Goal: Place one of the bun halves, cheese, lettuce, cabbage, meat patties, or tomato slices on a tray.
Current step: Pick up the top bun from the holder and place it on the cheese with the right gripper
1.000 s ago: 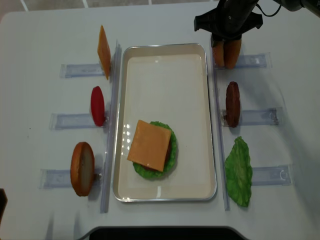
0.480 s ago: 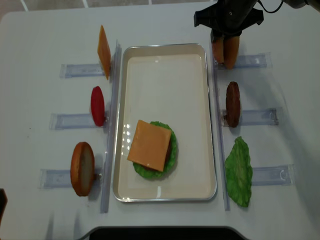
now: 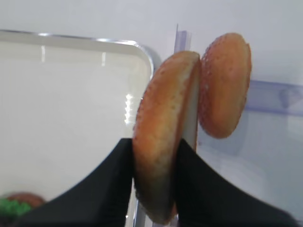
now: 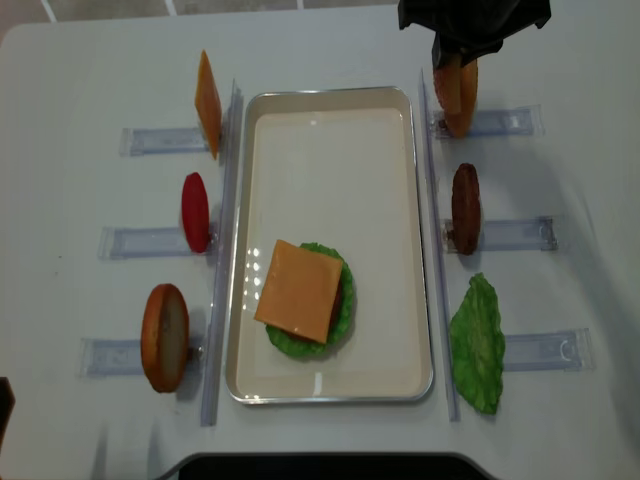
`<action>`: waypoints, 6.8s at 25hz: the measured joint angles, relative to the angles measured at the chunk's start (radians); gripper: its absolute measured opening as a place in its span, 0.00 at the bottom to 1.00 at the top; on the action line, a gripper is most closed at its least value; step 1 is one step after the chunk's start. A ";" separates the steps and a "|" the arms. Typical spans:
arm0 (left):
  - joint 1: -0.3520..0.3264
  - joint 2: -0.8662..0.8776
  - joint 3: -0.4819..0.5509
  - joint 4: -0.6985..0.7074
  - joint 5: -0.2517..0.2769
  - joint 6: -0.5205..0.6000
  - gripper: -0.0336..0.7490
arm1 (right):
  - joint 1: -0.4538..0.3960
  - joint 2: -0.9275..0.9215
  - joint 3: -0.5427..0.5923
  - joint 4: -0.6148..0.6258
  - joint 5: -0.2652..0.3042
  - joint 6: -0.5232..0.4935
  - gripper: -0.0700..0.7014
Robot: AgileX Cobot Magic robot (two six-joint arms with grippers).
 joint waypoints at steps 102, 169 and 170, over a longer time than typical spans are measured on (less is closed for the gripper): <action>0.000 0.000 0.000 0.000 0.000 0.001 0.04 | 0.279 -0.224 0.867 1.678 -0.302 -1.395 0.33; 0.000 0.000 0.000 0.000 0.000 0.005 0.04 | 0.299 -0.150 0.847 1.678 -0.311 -1.523 0.43; 0.000 0.000 0.000 0.000 0.000 0.005 0.04 | 0.299 -0.150 0.847 1.678 -0.316 -1.526 0.47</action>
